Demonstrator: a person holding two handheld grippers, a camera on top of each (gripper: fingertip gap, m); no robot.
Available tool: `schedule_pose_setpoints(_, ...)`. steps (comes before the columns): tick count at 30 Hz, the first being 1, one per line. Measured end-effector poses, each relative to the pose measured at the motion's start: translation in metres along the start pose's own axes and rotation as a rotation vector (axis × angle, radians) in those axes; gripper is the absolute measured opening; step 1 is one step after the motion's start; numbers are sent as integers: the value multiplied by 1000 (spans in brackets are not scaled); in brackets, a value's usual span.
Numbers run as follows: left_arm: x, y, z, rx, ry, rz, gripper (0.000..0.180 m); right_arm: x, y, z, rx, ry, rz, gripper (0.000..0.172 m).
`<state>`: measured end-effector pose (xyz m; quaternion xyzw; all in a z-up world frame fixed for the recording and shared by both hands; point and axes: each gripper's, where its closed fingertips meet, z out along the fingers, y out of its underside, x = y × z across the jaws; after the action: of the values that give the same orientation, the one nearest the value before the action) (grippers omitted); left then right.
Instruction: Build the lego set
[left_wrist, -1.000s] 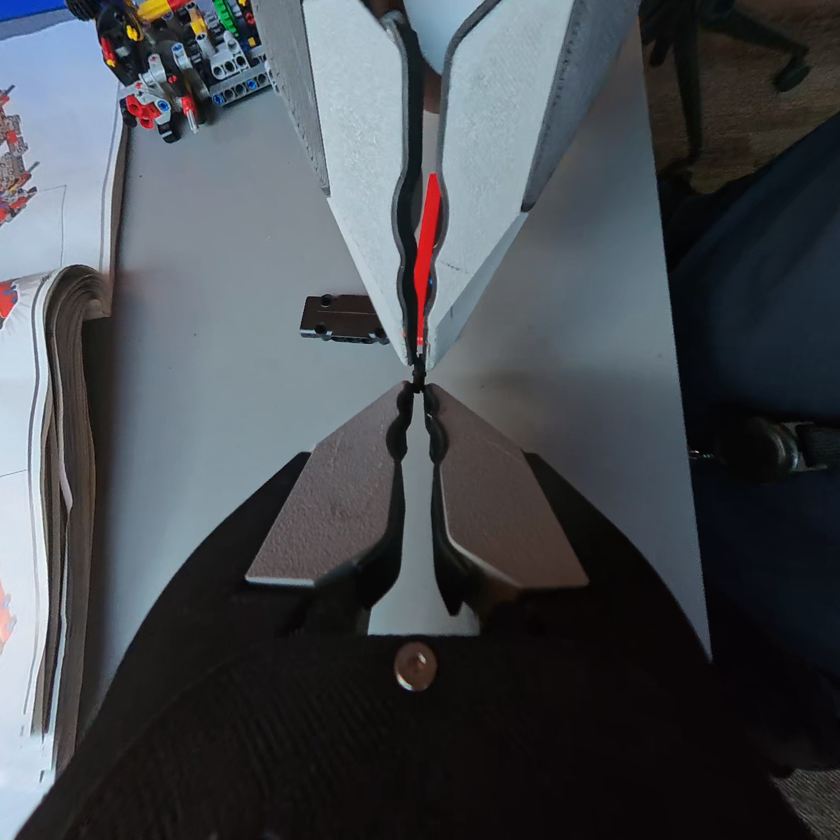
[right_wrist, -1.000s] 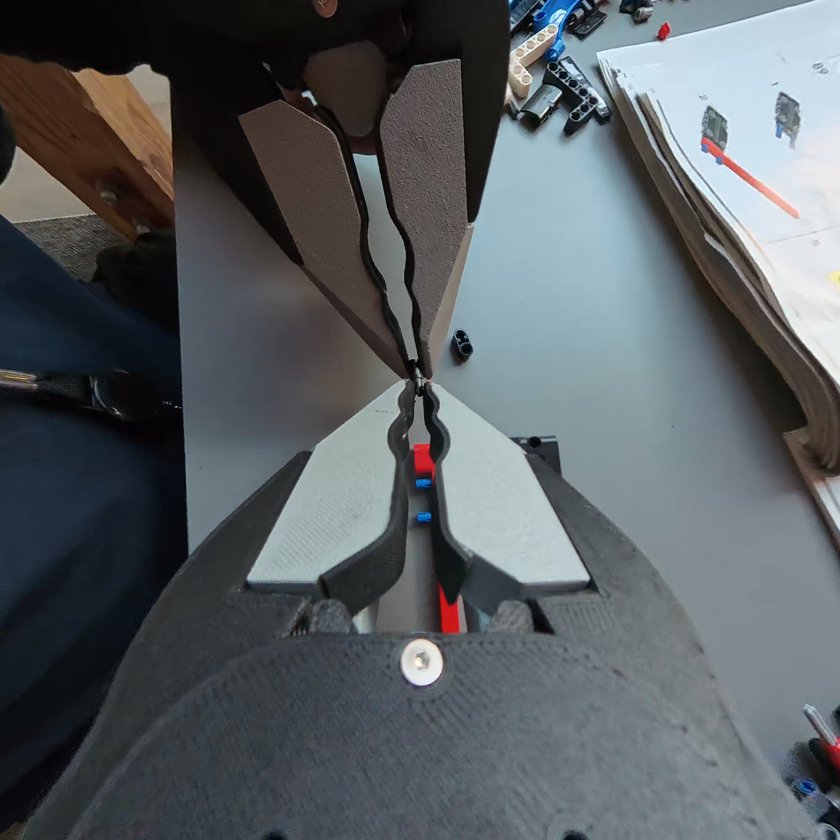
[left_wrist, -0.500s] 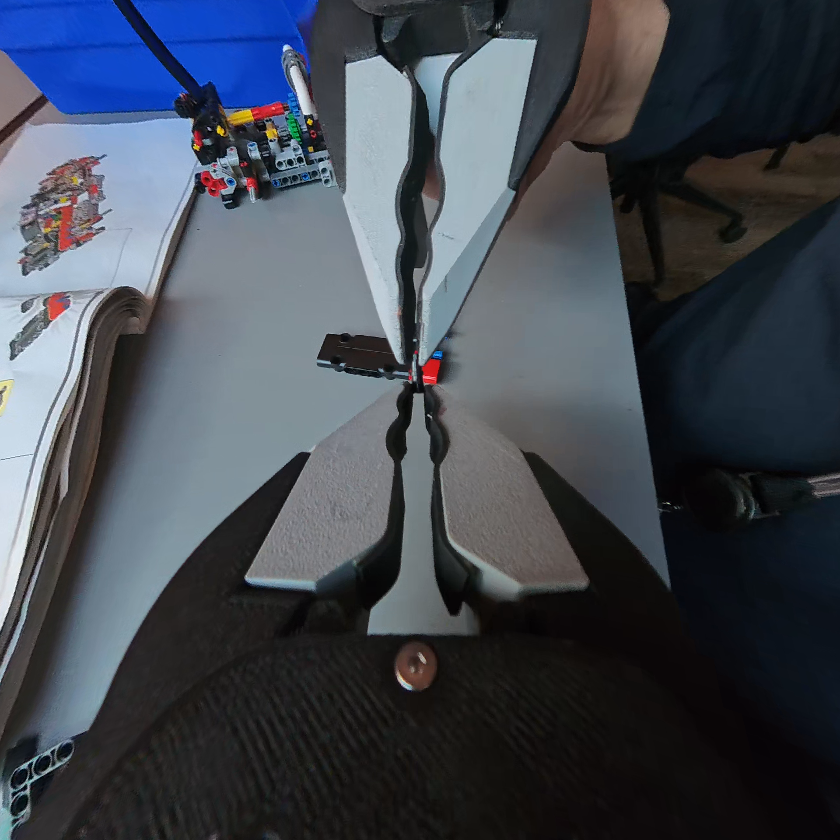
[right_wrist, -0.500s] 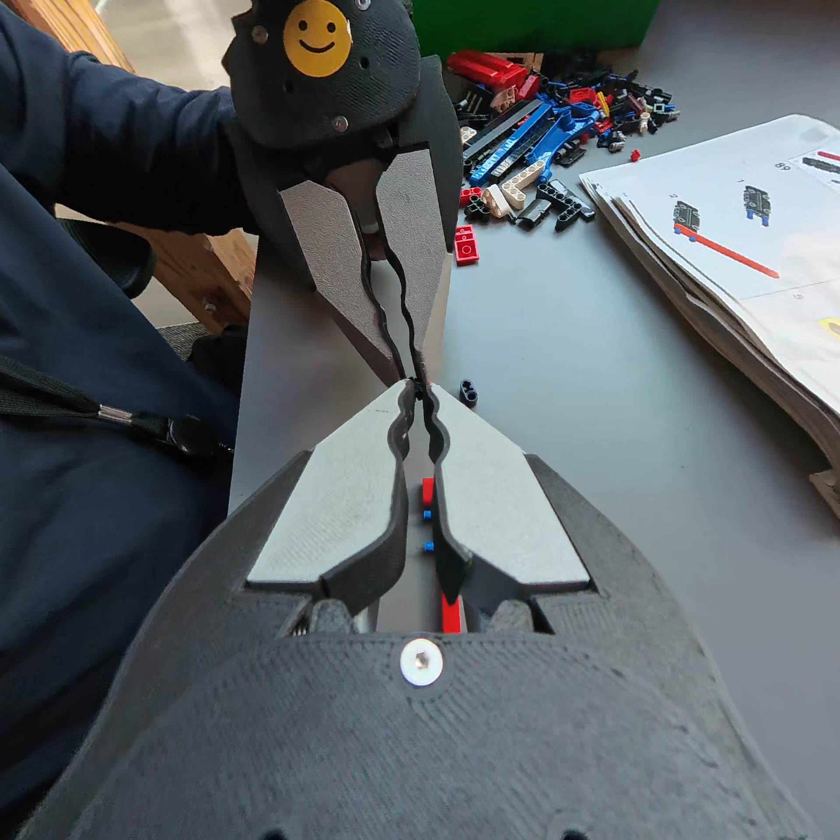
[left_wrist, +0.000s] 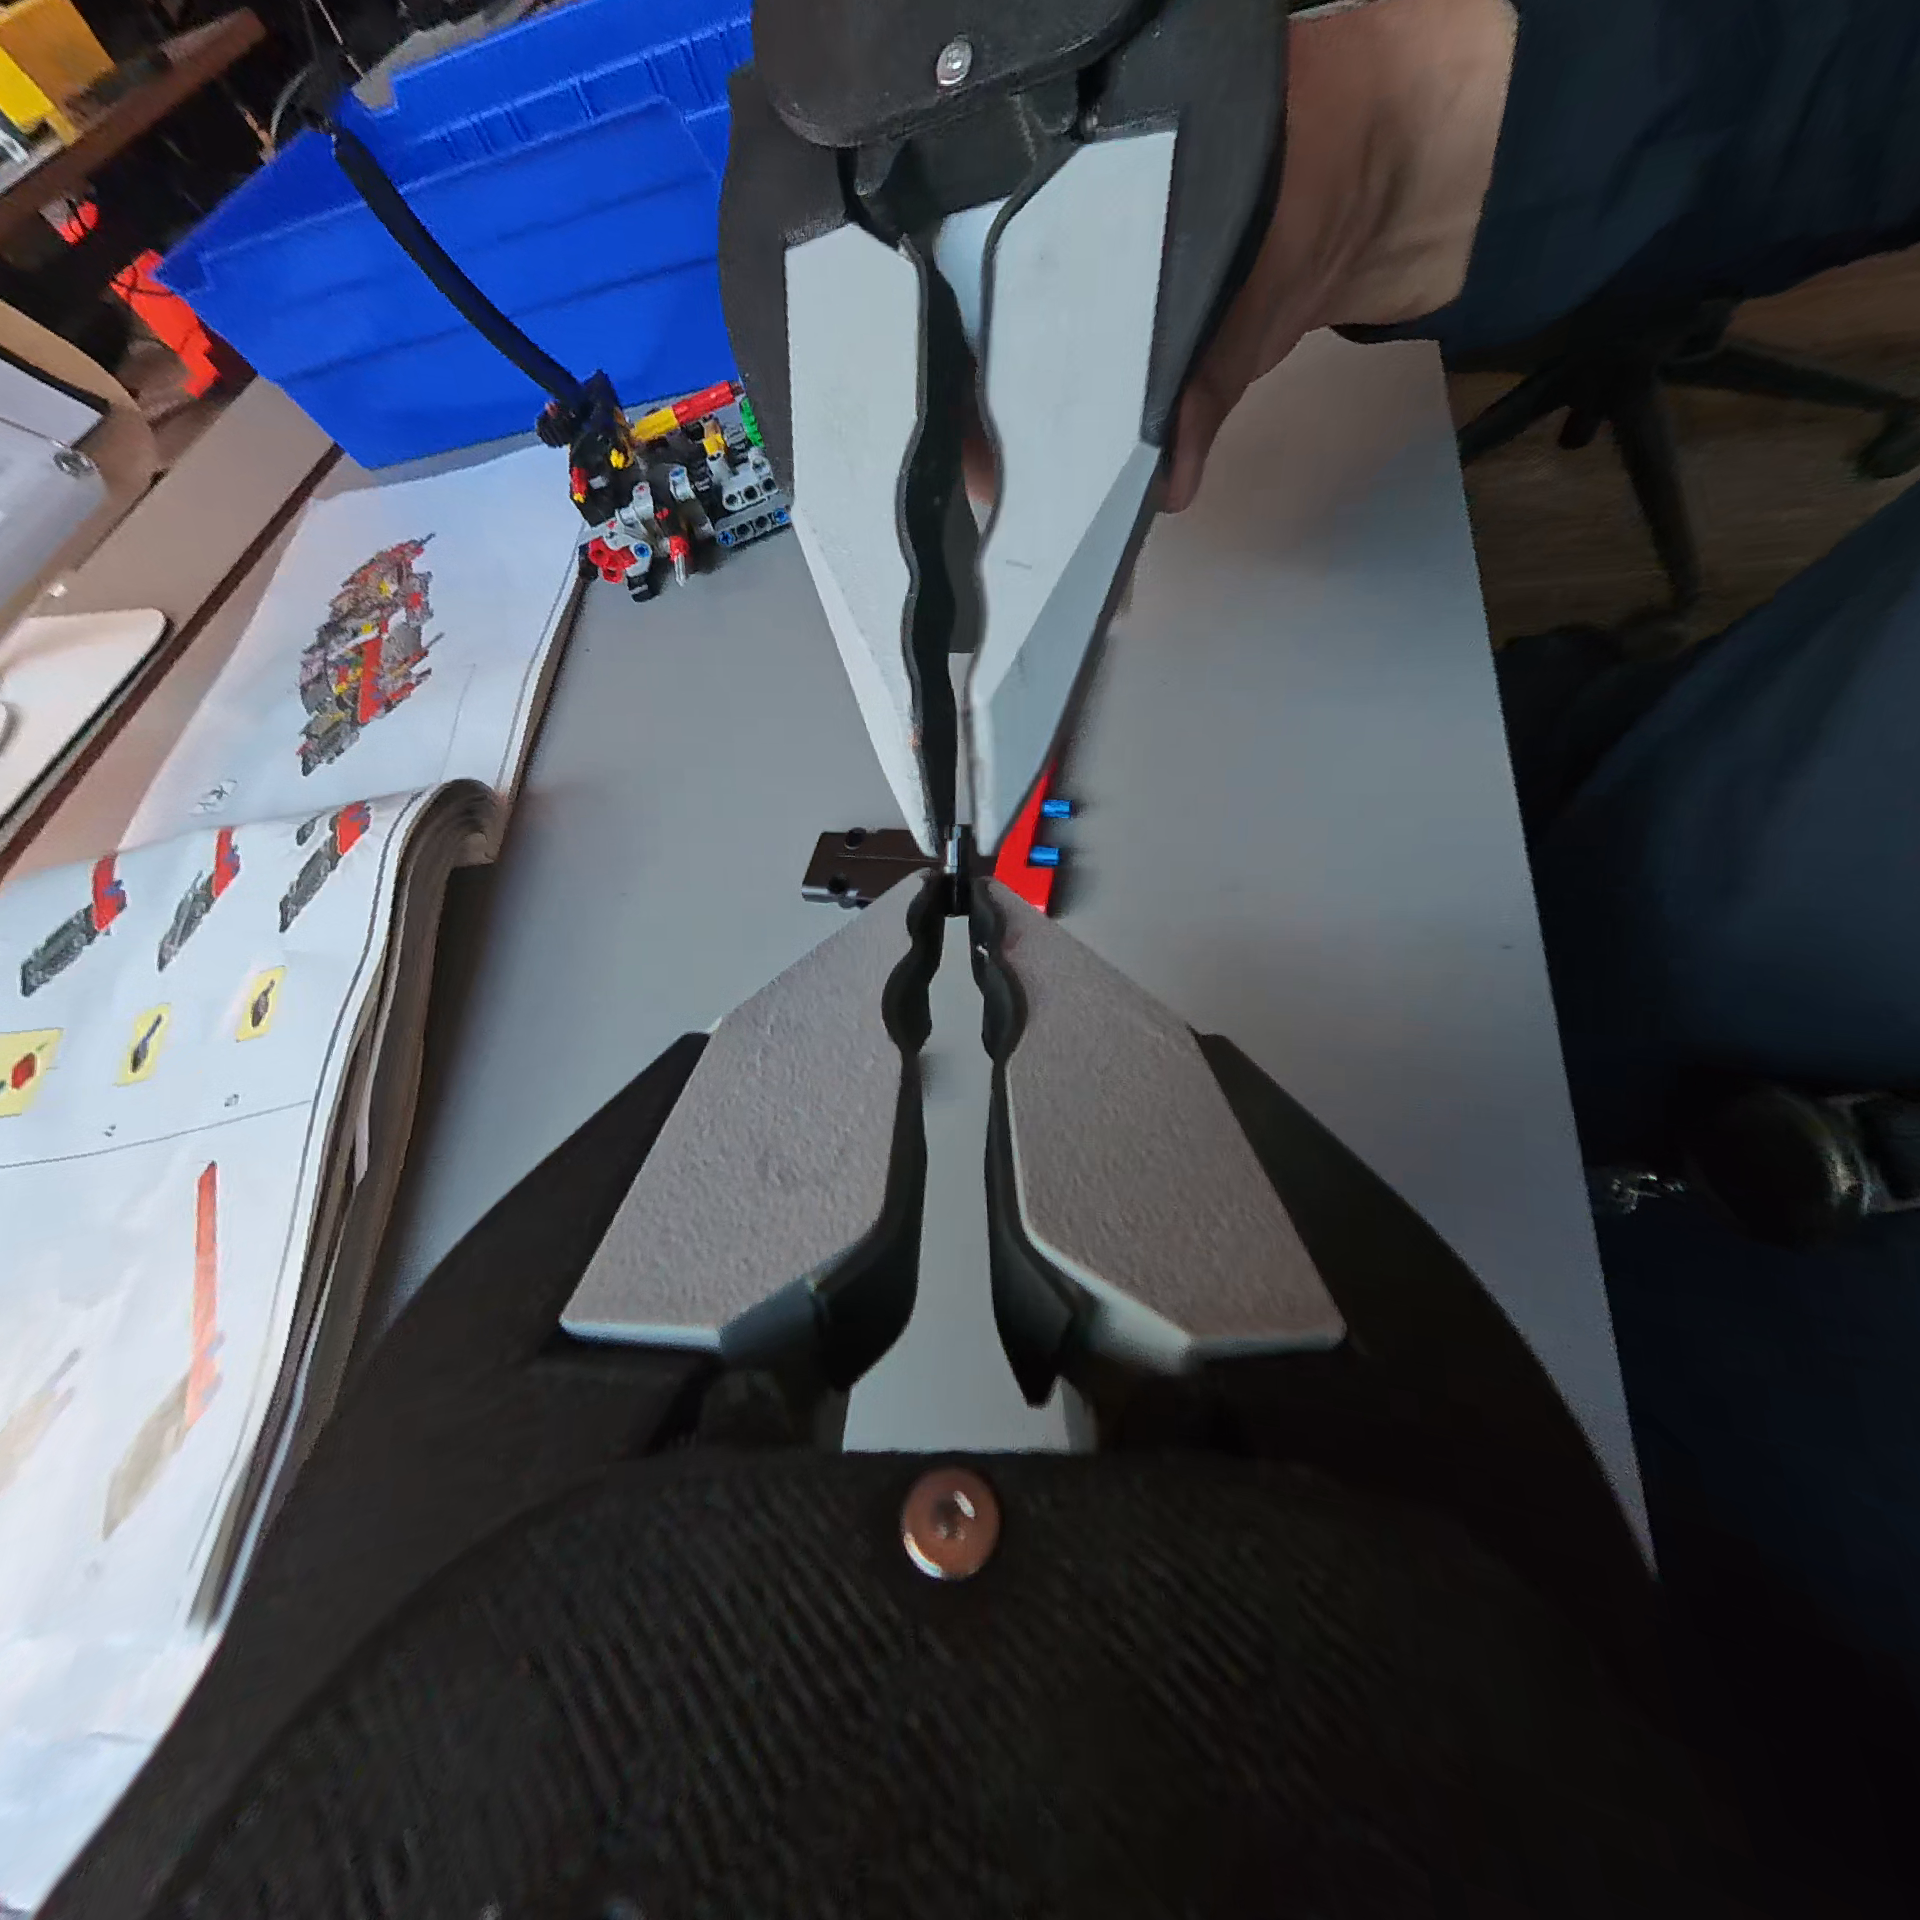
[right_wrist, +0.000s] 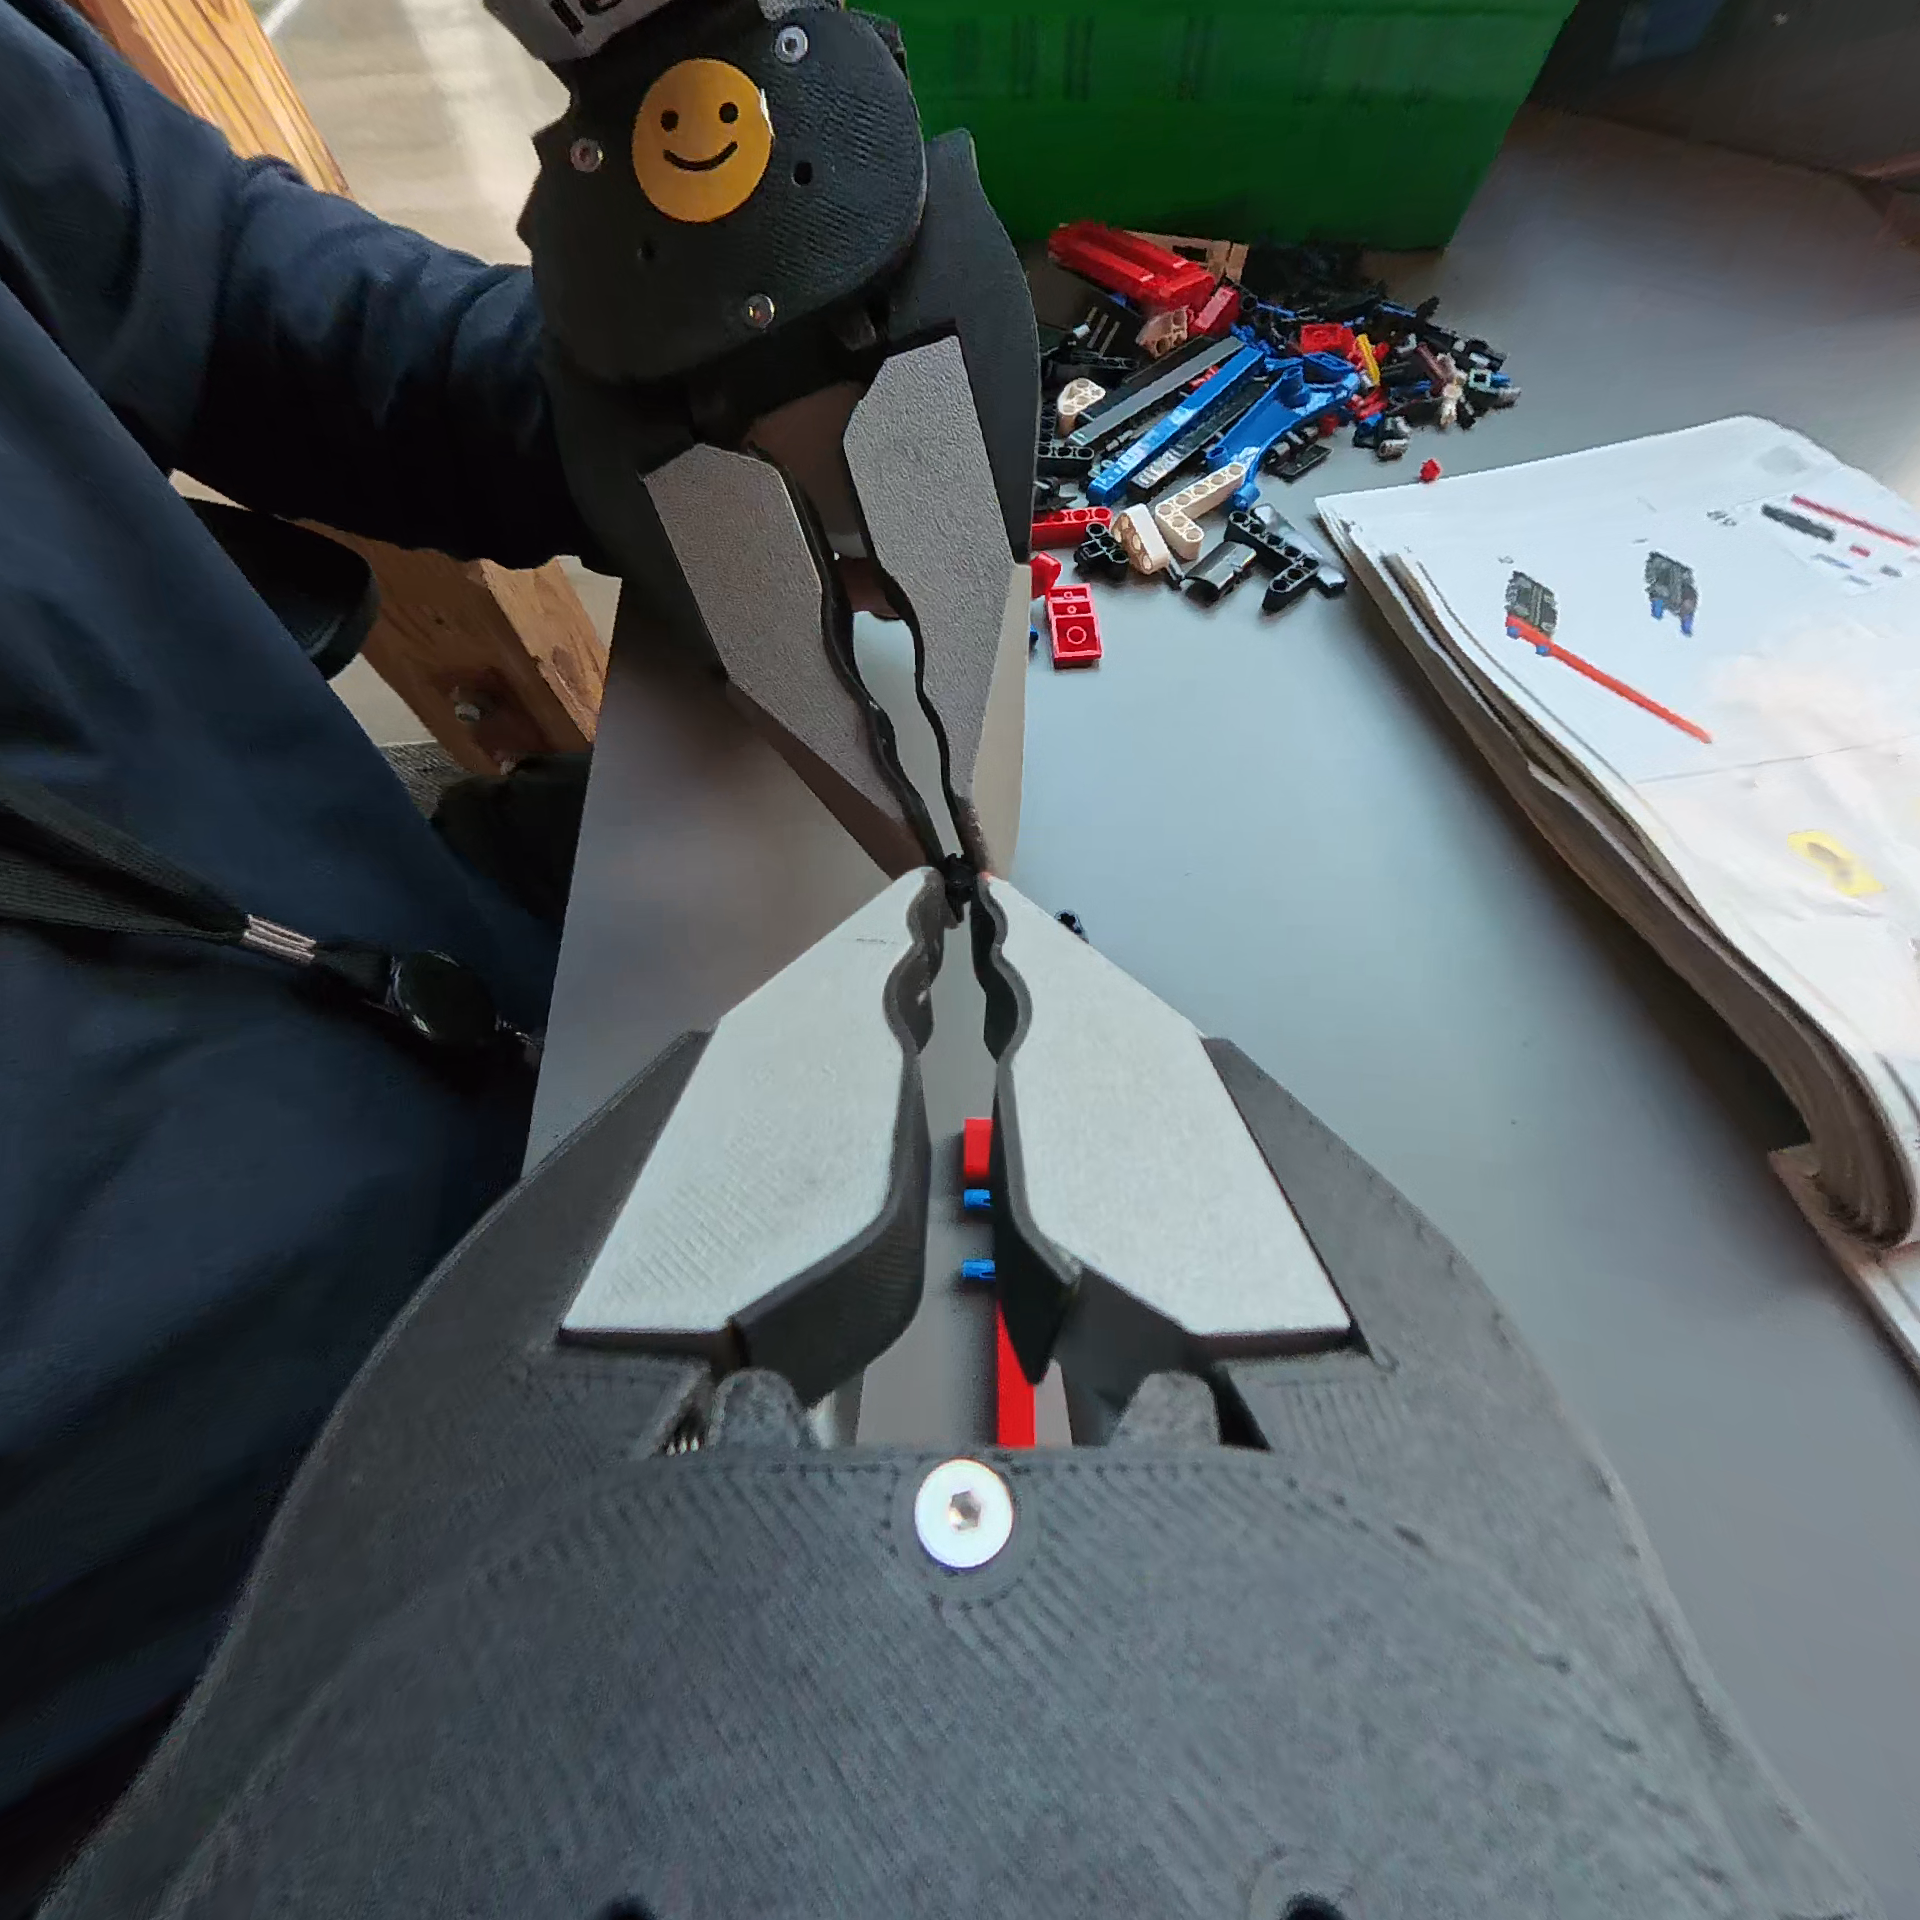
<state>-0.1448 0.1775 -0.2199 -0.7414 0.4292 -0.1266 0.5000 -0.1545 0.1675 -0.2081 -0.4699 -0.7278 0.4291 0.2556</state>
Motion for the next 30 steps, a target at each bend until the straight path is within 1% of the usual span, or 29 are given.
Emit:
schedule_pose_setpoints(2,0,-2,0,8,-18,30,2,0,-3,0,0,18,-31,2)
schedule_pose_setpoints(6,-3,-3,0,17,-40,29,2,1,-2,1,-30,35,-56,2)
schedule_pose_setpoints(12,-7,-1,1,29,-37,-48,2,7,0,3,-108,78,-115,1)
schedule_pose_setpoints(13,-6,3,0,13,-17,-65,4,10,3,4,-139,87,-114,1)
schedule_pose_setpoints(15,-10,20,1,-72,13,-131,19,22,13,6,-213,105,-109,1)
schedule_pose_setpoints(18,-11,48,5,-194,75,-212,19,29,26,17,-294,42,-35,1)
schedule_pose_setpoints(19,-10,55,7,-227,80,-209,18,31,29,22,-317,36,-36,1)
schedule_pose_setpoints(21,-14,66,11,-282,48,-175,13,31,33,30,-358,23,-64,1)
schedule_pose_setpoints(25,-15,65,16,-275,67,-185,6,33,39,37,-425,7,-97,1)
schedule_pose_setpoints(30,-15,64,19,-268,111,-210,6,31,44,39,-484,-2,-144,1)
